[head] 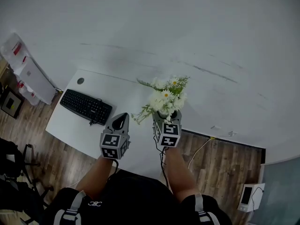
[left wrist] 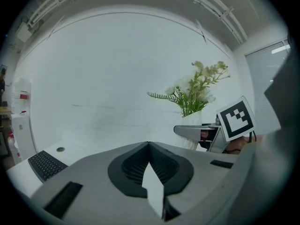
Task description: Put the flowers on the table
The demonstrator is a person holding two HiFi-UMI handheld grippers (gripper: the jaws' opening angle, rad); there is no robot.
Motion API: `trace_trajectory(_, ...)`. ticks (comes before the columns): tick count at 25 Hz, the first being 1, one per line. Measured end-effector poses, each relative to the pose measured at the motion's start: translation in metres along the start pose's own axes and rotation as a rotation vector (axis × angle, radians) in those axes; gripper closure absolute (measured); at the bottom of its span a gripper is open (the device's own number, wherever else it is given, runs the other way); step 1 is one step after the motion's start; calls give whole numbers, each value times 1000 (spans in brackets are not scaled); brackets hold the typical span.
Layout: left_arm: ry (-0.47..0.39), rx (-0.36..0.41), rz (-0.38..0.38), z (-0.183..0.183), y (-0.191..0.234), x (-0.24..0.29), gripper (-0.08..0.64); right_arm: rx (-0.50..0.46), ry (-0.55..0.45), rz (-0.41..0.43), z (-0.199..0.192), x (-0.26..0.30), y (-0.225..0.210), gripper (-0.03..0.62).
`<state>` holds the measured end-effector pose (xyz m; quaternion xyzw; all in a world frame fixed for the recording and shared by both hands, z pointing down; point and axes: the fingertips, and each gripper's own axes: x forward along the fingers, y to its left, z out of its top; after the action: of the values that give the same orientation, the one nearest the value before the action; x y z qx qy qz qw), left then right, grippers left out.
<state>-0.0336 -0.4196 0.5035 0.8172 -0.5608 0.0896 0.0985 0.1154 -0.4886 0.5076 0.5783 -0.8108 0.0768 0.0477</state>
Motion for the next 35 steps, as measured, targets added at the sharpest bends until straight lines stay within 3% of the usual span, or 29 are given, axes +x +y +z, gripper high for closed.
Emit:
trace_trajectory(10, 35, 31, 2, -3, 41, 21, 559, -7, -29, 29, -5, 82, 11, 232)
trace_trajectory(23, 129, 16, 39, -35, 114, 44, 560, -8, 24, 16, -57, 195, 23, 232)
trace_trajectory(30, 167, 22, 33, -47, 139, 56, 560, 40, 81, -30, -97, 228, 14, 232)
trace_trajectory(35, 172, 32, 16, -50, 149, 68, 560, 17, 46, -41, -100, 240, 14, 230)
